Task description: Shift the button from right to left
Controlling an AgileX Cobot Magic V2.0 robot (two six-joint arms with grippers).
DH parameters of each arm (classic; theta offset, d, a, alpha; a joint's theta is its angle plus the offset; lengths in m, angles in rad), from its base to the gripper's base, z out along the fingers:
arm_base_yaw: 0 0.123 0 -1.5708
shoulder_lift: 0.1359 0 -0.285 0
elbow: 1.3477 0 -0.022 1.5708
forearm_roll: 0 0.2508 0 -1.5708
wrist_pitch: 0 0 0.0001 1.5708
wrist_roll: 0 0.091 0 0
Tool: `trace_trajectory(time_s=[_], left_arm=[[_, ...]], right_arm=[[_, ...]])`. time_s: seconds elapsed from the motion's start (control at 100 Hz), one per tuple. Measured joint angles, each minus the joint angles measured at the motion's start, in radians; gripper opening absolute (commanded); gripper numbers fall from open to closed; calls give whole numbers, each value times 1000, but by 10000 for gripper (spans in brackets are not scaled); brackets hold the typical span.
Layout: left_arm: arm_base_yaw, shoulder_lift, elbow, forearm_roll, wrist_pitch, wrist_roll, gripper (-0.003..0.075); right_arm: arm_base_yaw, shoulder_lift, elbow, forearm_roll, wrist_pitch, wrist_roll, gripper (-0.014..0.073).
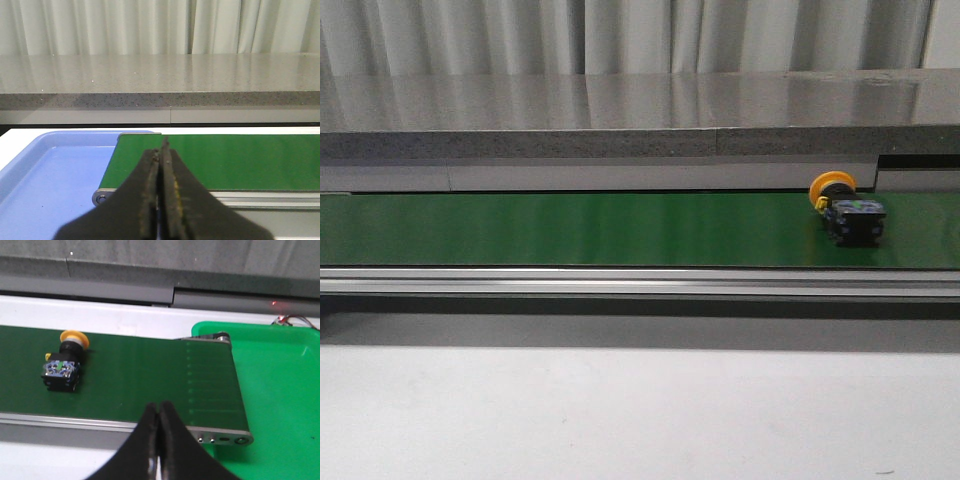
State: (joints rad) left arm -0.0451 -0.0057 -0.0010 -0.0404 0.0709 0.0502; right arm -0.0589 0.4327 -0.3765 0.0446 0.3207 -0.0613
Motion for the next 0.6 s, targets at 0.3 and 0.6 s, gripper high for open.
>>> trace_trajectory(time_s=[0.3, 0.6], left_arm=[[0, 0, 0, 0, 0, 0, -20], [0, 0, 0, 0, 0, 0, -20]], right_arm=[[0, -194, 4, 4, -1, 0, -67], [0, -271, 4, 4, 49, 0, -67]])
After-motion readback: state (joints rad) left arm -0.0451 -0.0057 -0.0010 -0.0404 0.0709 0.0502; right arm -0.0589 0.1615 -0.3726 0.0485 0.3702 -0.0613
